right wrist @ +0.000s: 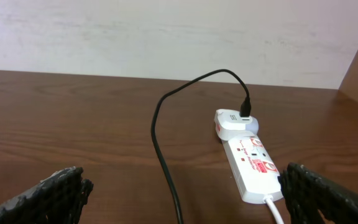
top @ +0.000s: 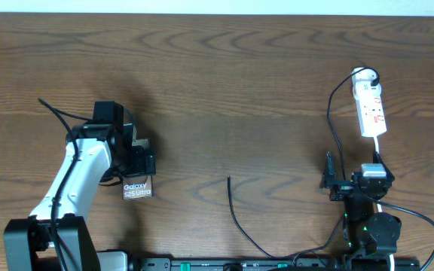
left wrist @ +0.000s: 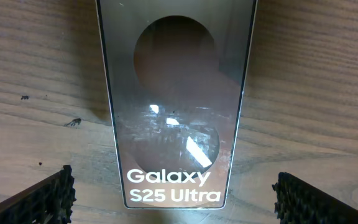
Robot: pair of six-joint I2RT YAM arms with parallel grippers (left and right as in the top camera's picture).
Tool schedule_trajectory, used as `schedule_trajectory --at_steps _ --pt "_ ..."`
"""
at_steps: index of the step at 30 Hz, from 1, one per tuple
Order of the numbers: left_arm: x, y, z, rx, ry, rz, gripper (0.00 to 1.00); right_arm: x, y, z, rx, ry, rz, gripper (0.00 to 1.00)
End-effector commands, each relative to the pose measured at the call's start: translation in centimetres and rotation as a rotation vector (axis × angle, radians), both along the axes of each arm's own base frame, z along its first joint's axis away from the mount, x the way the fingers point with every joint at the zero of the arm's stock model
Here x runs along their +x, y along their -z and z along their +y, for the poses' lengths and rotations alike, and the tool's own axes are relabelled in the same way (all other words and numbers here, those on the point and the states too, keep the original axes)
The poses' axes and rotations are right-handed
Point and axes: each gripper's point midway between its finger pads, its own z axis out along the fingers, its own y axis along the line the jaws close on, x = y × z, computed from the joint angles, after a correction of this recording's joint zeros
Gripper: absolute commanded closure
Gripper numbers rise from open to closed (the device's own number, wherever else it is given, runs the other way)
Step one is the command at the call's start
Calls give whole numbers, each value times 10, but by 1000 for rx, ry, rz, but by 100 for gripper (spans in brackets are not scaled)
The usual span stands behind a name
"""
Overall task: Plug charger to phone and switch on socket
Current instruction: 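Move the left gripper over the Galaxy S25 Ultra phone and descend, then lower the left gripper onto the phone and align fingers around it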
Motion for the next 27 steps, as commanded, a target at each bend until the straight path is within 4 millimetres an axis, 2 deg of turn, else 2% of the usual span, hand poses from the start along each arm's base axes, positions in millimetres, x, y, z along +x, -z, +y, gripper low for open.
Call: schedule_trajectory --at_steps 1,13,27 --pt "-3 4 2 5 -15 12 1 0 0 -3 9 17 0 1" --pt "9 4 2 10 34 -44 2 0 0 -3 9 17 0 1" --pt "1 21 2 11 60 -40 1 0 0 -3 9 17 0 1"
